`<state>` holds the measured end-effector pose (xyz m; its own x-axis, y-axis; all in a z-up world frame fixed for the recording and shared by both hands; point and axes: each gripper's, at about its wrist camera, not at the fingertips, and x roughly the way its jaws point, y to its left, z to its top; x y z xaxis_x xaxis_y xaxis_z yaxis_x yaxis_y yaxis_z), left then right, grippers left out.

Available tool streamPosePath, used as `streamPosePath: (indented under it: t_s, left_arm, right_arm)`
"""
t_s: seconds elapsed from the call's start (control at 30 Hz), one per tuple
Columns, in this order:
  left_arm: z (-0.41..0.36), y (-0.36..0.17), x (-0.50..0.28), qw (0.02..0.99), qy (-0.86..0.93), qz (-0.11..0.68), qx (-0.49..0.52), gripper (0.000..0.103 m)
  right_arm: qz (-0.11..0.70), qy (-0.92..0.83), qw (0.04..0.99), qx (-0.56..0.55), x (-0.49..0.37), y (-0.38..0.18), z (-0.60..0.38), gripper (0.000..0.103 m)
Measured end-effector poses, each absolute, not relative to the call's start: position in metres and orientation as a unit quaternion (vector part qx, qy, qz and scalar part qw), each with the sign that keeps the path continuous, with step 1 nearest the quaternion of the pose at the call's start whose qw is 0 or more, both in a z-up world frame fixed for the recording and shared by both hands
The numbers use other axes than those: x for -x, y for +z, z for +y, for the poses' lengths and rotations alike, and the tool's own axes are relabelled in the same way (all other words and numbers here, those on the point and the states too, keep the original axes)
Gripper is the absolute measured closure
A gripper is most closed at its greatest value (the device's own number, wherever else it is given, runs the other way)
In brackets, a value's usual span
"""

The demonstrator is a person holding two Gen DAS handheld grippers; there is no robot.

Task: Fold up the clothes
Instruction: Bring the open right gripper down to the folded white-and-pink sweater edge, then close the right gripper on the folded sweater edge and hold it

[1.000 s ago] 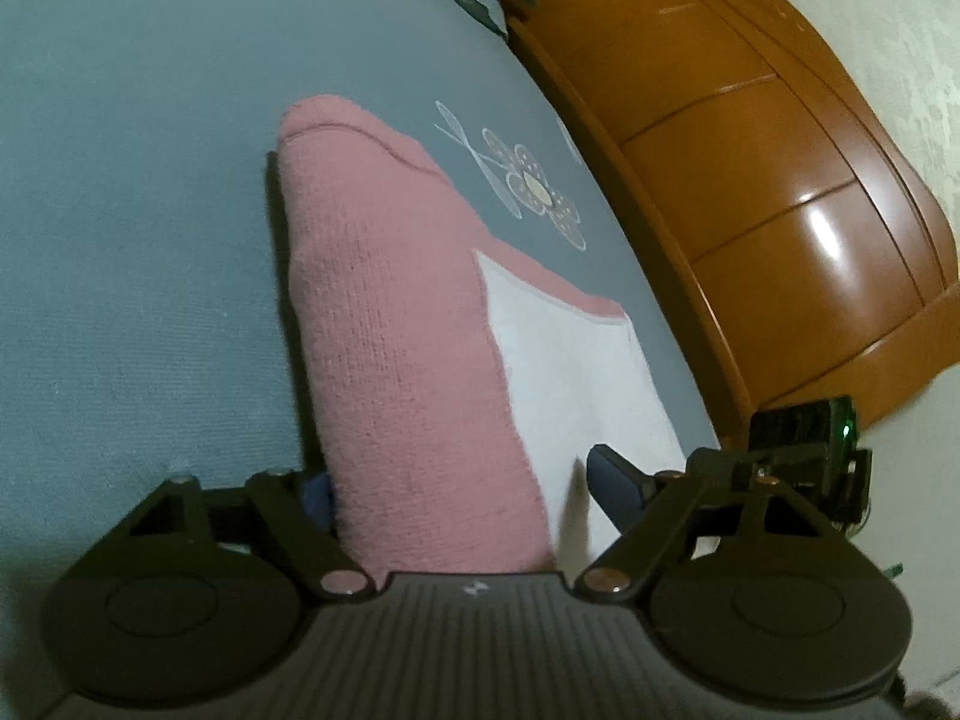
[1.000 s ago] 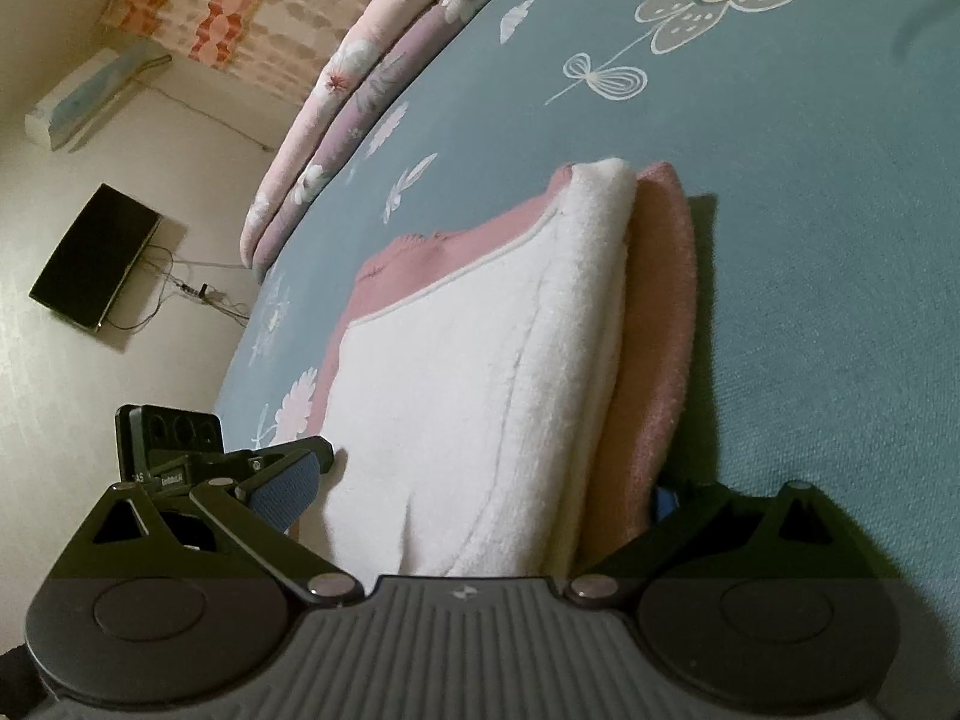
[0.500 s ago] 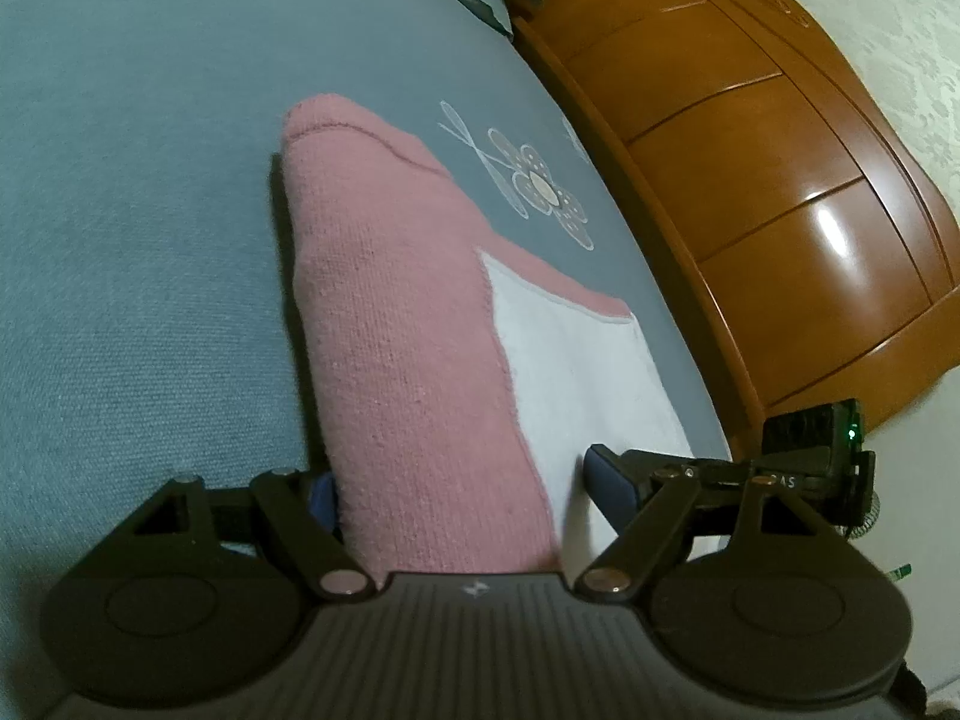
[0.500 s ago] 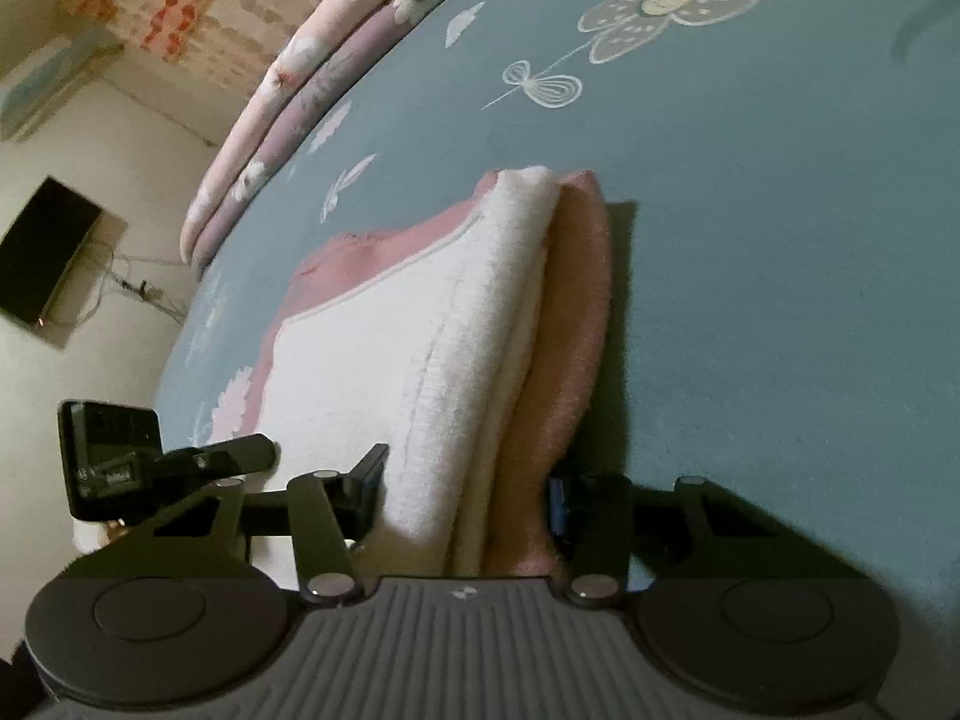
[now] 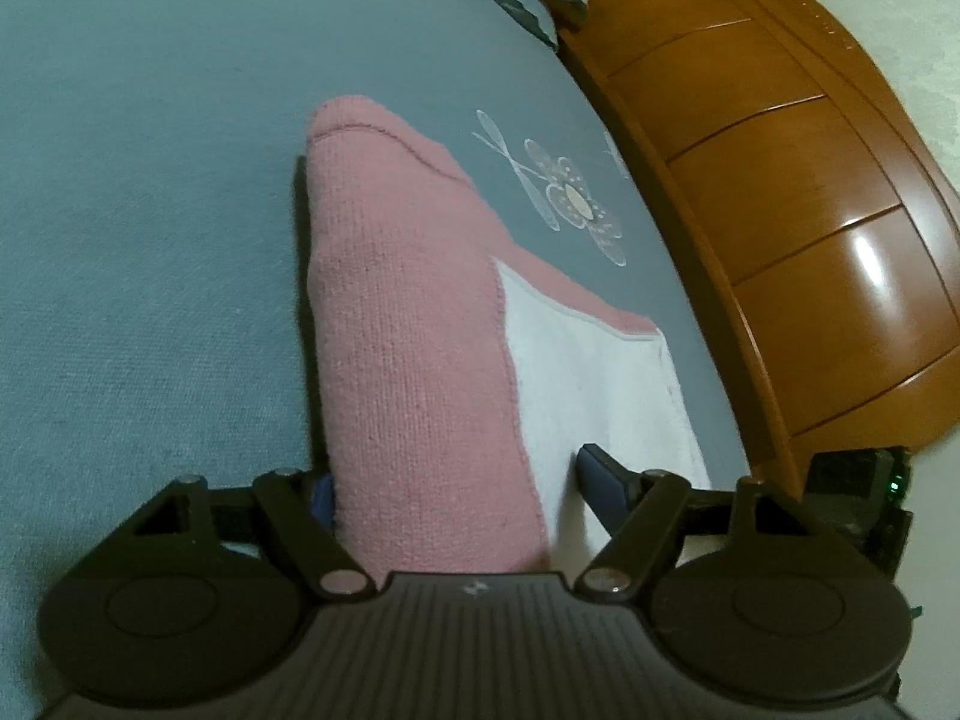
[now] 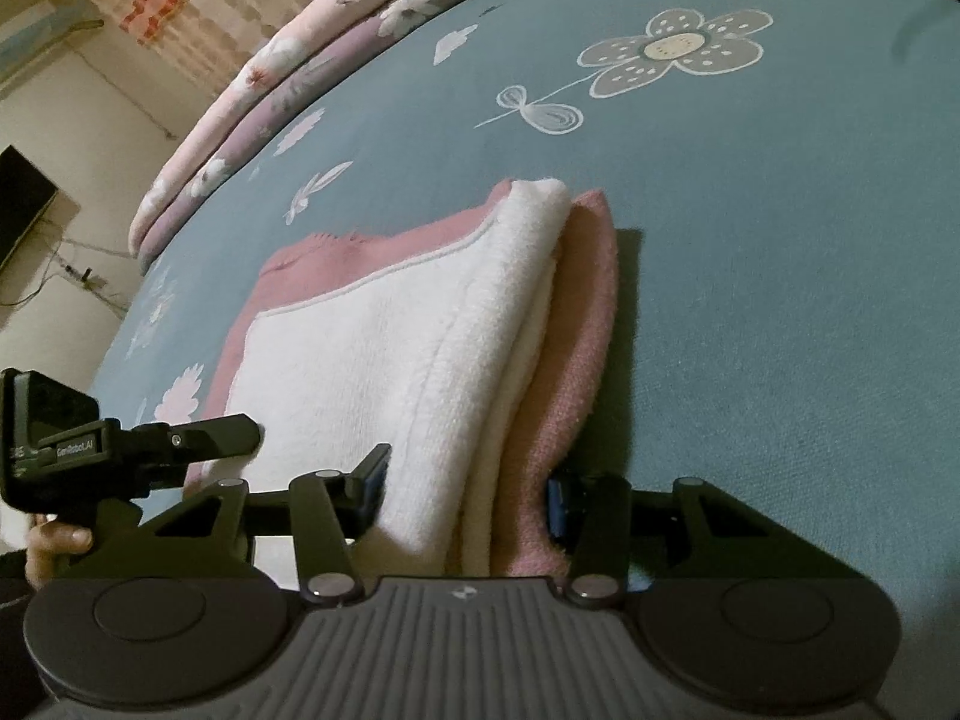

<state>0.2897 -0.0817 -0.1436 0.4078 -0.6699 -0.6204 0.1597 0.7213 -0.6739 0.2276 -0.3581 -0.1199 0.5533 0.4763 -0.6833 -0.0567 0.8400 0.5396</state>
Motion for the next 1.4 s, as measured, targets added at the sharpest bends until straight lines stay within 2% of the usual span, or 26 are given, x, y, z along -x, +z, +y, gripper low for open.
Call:
streamPosePath:
  t_s: [0.4,0.57,0.97,1.4]
  left_arm:
    - [-0.089,-0.112,-0.277,0.81,-0.266,0.462,0.246,0.046]
    - [-0.114,-0.093,-0.277,0.808,-0.301,0.451,0.23,0.051]
    - [-0.227,-0.074,-0.32,0.786,-0.375,0.441,0.218,0.052]
    - [-0.294,-0.101,-0.353,0.762,-0.401,0.461,0.215,0.052]
  right_arm:
    - [0.418,0.152,0.873,-0.199,-0.216,-0.094,-0.356,0.057]
    - [0.403,0.144,0.887,-0.176,-0.214,-0.075,-0.365,0.057]
    - [0.361,0.065,0.917,-0.153,-0.212,-0.027,-0.456,0.057]
    - [0.369,0.008,0.919,-0.134,-0.232,-0.033,-0.52,0.057]
